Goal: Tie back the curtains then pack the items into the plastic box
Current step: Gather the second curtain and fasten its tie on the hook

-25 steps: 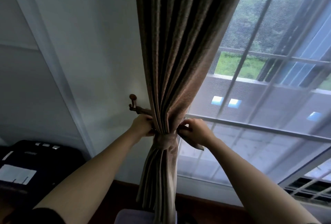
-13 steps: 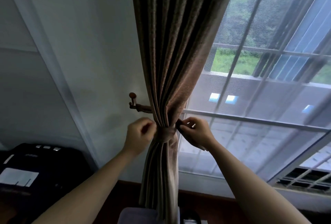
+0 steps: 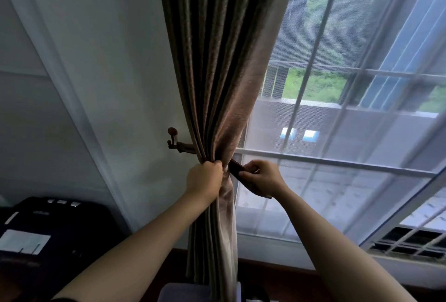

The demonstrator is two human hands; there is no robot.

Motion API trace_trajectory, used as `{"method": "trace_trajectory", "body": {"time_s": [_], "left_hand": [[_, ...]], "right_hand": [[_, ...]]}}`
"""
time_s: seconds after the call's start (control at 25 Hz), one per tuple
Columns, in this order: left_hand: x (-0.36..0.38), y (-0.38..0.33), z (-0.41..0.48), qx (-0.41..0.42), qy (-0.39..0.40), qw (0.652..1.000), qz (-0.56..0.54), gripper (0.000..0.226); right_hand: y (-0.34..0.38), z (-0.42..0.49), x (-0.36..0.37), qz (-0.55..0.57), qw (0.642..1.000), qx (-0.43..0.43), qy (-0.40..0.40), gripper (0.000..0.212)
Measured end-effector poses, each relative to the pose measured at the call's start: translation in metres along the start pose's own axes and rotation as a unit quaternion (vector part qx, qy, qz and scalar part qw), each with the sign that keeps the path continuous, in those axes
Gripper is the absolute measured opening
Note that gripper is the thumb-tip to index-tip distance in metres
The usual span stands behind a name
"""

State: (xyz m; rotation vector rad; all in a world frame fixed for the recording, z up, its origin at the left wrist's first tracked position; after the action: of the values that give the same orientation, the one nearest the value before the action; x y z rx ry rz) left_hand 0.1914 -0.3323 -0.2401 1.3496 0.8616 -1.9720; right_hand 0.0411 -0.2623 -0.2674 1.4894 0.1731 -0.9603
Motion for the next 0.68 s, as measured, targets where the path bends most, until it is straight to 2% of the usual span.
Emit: {"method": "trace_trajectory", "body": {"time_s": [0.08,0.16,0.28,0.44,0.56,0.64,0.68], "left_hand": [[-0.002,0.002,0.006,-0.016,0.005,0.995,-0.099,0.024],[-0.011,-0.002,0.01,-0.01,-0.031,0.993,-0.118,0.024],[-0.015,-0.009,0.012,0.001,-0.062,0.995,-0.077,0.027],[-0.02,-0.011,0.021,0.026,-0.033,0.999,0.002,0.027],[-0.022,-0.005,0.021,0.107,-0.062,0.992,0.021,0.023],[-0.008,0.0,0.003,0.201,-0.114,0.972,0.046,0.031],[0.005,0.003,-0.005,0.252,-0.125,0.958,0.054,0.028]], "right_hand": [[0.0,0.001,0.0,-0.003,1.0,0.0,0.003,0.006],[0.001,0.001,0.001,-0.011,1.0,-0.005,0.006,0.006],[0.0,0.0,-0.002,-0.004,1.0,0.006,0.01,0.007],[0.002,-0.002,-0.011,-0.03,0.999,0.019,0.006,0.005],[0.009,-0.003,-0.017,-0.035,0.999,0.019,-0.014,0.004],[0.013,-0.005,-0.02,-0.033,0.999,0.021,-0.015,0.007],[0.014,-0.007,-0.02,-0.028,0.999,0.023,-0.01,0.008]]}}
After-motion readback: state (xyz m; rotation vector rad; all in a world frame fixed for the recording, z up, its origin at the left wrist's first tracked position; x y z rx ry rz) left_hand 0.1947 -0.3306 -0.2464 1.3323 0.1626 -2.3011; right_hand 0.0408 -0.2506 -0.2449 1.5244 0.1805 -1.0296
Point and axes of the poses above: each hand's wrist, its own z-axis towards the middle knuckle, its own x-axis out of the palm, y = z × x, the point moved 5 cm from there along z, towards the middle knuckle, and after that the axes turned 6 degrees about -x, right-handed, at the moved point
